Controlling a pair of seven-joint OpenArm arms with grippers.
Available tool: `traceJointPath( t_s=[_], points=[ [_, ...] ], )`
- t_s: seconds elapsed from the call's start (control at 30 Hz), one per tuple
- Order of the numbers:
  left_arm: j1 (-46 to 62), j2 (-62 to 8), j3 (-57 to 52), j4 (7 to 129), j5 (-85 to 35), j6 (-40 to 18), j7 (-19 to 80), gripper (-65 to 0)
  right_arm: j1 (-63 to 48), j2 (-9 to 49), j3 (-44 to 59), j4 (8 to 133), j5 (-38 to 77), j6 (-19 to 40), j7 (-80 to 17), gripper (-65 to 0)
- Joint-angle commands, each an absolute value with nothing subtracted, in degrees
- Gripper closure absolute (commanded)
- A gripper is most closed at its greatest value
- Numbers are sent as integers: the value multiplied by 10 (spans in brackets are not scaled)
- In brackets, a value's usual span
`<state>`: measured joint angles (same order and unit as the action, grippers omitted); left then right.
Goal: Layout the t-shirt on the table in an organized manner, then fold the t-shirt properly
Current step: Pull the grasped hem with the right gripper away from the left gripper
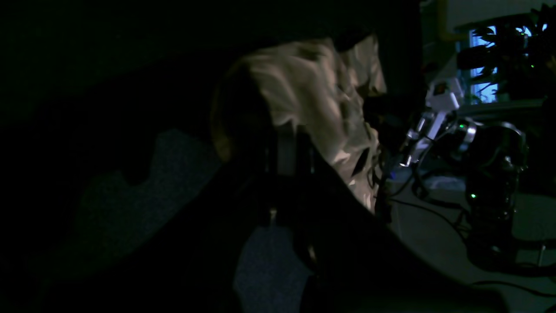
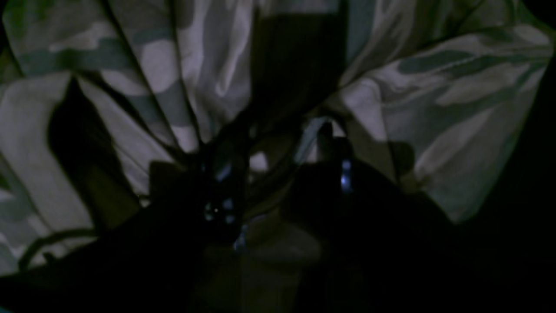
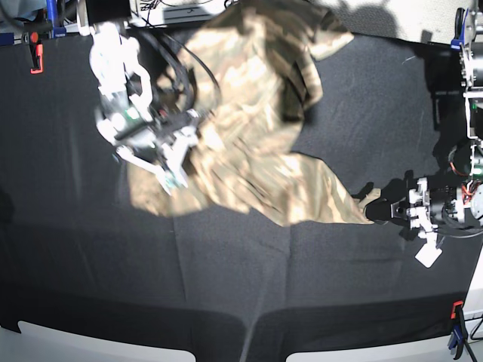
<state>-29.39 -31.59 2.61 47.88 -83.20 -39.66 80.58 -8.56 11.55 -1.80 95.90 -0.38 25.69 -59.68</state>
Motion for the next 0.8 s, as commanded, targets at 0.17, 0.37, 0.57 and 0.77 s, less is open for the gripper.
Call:
traceJointPath(
  t_s=[0.17,0.37,0.57,0.77],
  points=[
    [-311,-326,23,487,-850,-400,800,0,-67,129,56,1012,-9,257,-641,-256],
    [-311,-326,23,487,-850,-400,800,0,-1,128,47,1013,78,259,-634,-256],
    [-311,-326,23,487,-850,-400,800,0,57,128,18,998,104,287,-580,-256],
    [-311,-326,23,487,-850,-400,800,0,125,129,18,892,76,287,-548,-256]
  ],
)
